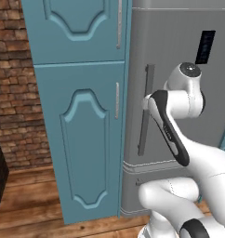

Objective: Take the cakes from the fridge and place them on the empty tray on the dining counter.

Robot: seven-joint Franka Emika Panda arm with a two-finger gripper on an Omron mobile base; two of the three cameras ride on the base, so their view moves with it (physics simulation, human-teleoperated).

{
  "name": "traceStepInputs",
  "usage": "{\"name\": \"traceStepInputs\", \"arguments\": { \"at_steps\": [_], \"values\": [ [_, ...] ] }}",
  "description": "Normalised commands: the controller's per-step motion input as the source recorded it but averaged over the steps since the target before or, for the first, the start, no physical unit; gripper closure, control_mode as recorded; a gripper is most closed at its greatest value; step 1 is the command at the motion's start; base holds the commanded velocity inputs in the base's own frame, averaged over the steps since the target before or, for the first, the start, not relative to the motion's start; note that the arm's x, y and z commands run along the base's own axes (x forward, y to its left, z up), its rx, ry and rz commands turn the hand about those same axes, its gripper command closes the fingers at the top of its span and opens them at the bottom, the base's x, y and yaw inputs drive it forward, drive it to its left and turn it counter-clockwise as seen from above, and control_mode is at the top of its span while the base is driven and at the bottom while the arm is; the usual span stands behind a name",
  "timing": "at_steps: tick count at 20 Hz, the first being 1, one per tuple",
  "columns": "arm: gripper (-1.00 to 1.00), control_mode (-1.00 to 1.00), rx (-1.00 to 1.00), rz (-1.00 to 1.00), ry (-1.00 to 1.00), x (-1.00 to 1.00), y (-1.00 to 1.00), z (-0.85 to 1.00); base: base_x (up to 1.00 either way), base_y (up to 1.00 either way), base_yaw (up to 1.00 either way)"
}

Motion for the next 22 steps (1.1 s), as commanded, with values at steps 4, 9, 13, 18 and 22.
{"name": "traceStepInputs", "arguments": {
  "at_steps": [4,9,13,18,22],
  "values": [
    [-1.00,-1.00,0.00,0.00,-0.07,0.33,-0.09,-0.13,0.00,0.00,0.00],
    [-1.00,-1.00,0.00,0.00,0.00,0.45,-0.02,-0.10,0.00,0.00,0.00],
    [-1.00,-1.00,0.00,0.00,0.00,0.50,0.00,-0.10,0.00,0.00,0.00],
    [-1.00,-1.00,0.00,0.00,-0.01,0.43,-0.01,-0.15,0.00,0.00,0.00],
    [-1.00,-1.00,0.00,0.00,-0.02,0.37,-0.03,-0.18,0.00,0.00,0.00]
  ]
}}
